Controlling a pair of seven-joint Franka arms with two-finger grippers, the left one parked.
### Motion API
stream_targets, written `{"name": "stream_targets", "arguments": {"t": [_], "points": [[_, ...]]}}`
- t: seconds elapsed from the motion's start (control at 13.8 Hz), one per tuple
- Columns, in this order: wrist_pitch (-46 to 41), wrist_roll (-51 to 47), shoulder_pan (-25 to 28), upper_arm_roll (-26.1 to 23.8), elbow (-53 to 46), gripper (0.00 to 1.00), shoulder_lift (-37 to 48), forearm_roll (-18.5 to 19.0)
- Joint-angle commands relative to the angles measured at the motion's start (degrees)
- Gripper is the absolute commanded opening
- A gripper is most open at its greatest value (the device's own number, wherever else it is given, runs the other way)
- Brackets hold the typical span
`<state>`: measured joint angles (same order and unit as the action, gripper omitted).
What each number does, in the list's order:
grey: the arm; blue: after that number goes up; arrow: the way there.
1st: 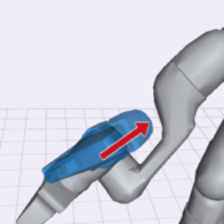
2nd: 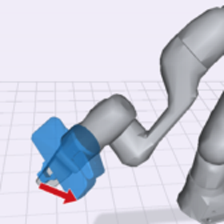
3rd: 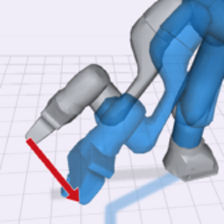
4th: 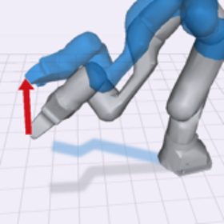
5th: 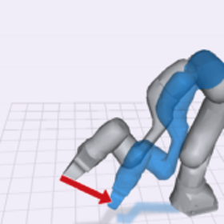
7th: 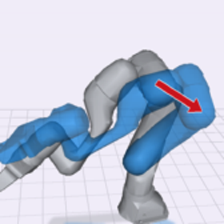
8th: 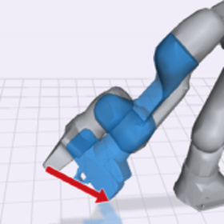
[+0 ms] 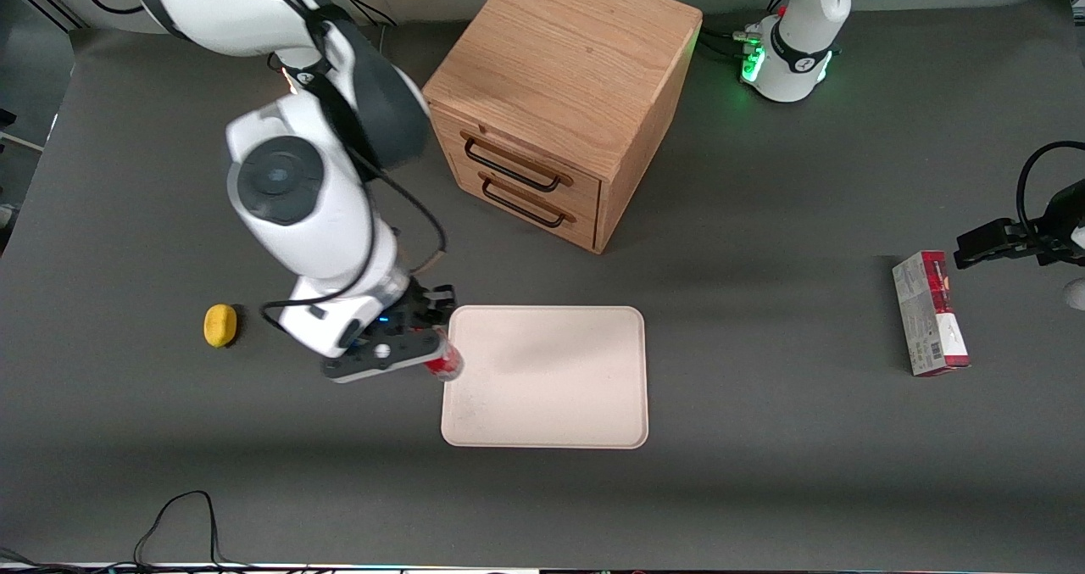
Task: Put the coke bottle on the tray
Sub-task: 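Lift the red bottle and carry it over the white tray, then lower the bottle onto the tray and open the right gripper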
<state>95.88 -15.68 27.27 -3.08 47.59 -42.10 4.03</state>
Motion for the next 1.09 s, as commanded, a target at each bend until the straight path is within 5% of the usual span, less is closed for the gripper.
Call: {"name": "stream_targets", "arguments": {"t": [0.0, 0.73, 0.8, 0.87, 1.02], "points": [[2.5, 0.2, -0.1, 0.0, -4.2, 0.1, -3.4, 1.2], [11.2, 1.0, -1.3, 0.4, -1.9, 0.12, -14.9, 1.1], [11.3, 0.9, -1.3, 0.4, -1.8, 0.35, -14.9, 1.1], [11.4, 0.3, -1.3, 0.4, -1.8, 0.96, -14.9, 1.1], [11.7, 0.1, -1.3, 0.4, -1.7, 1.0, -14.9, 1.1]]}}
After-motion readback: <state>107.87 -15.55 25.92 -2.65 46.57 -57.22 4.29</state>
